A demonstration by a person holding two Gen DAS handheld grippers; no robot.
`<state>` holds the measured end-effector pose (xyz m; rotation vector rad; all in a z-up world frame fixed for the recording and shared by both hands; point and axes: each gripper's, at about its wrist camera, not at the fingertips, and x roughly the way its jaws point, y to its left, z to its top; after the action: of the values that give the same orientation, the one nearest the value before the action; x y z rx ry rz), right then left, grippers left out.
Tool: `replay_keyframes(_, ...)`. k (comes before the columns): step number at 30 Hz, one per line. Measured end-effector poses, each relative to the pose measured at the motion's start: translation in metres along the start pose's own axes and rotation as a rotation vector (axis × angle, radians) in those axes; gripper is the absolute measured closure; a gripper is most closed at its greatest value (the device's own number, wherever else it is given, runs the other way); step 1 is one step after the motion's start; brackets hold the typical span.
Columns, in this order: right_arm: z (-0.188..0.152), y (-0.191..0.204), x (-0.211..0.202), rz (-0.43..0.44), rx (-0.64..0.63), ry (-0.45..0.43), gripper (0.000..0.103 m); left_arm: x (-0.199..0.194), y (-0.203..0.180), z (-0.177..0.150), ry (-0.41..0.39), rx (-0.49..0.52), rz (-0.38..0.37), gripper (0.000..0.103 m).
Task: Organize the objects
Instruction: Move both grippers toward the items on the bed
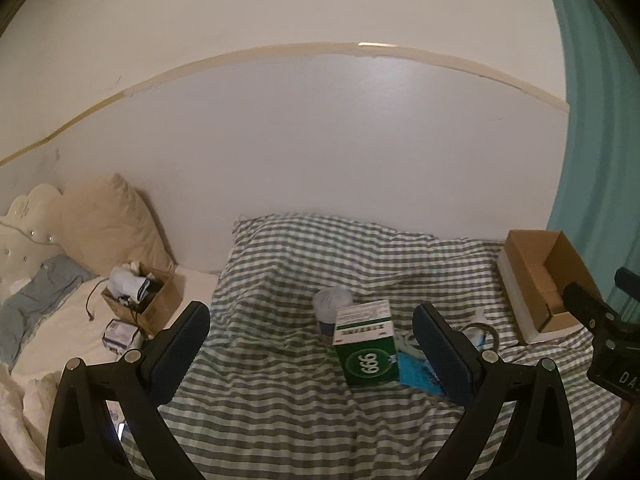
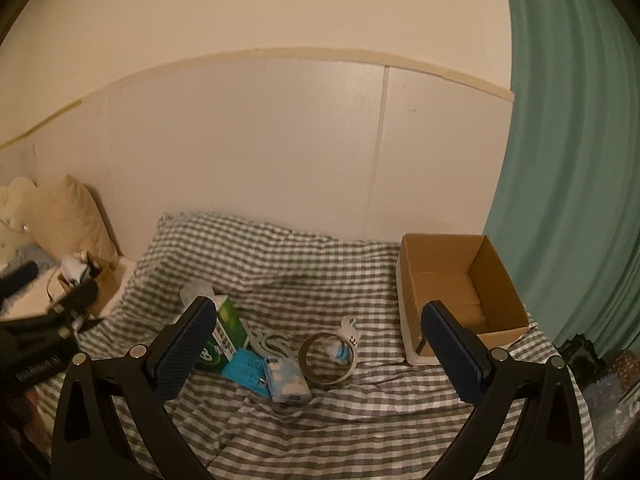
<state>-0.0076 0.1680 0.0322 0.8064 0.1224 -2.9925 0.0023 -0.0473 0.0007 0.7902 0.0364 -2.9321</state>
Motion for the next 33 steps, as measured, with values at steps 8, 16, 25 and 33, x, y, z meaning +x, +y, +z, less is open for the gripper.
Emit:
replay_keyframes(8,-0.005,0.007,0.045,-0.023,-0.004,0.060,0.000,0.041,0.007,-0.007,0.067,-0.073,0.021,0.000)
replay_keyframes(16,-0.023,-0.008,0.102,-0.062,-0.033,0.145,0.000,0.107,-0.023,-0.032,0.193,-0.042,-0.014,0.000)
replay_keyframes(25,-0.073,-0.014,0.162,0.037,-0.011,0.323,0.006,0.167,-0.053,-0.063,0.283,0.043,-0.022,0.000)
replay_keyframes(33,-0.110,-0.011,0.199,0.143,0.030,0.447,0.016,0.210,-0.060,-0.066,0.320,-0.037,-0.113,0.000)
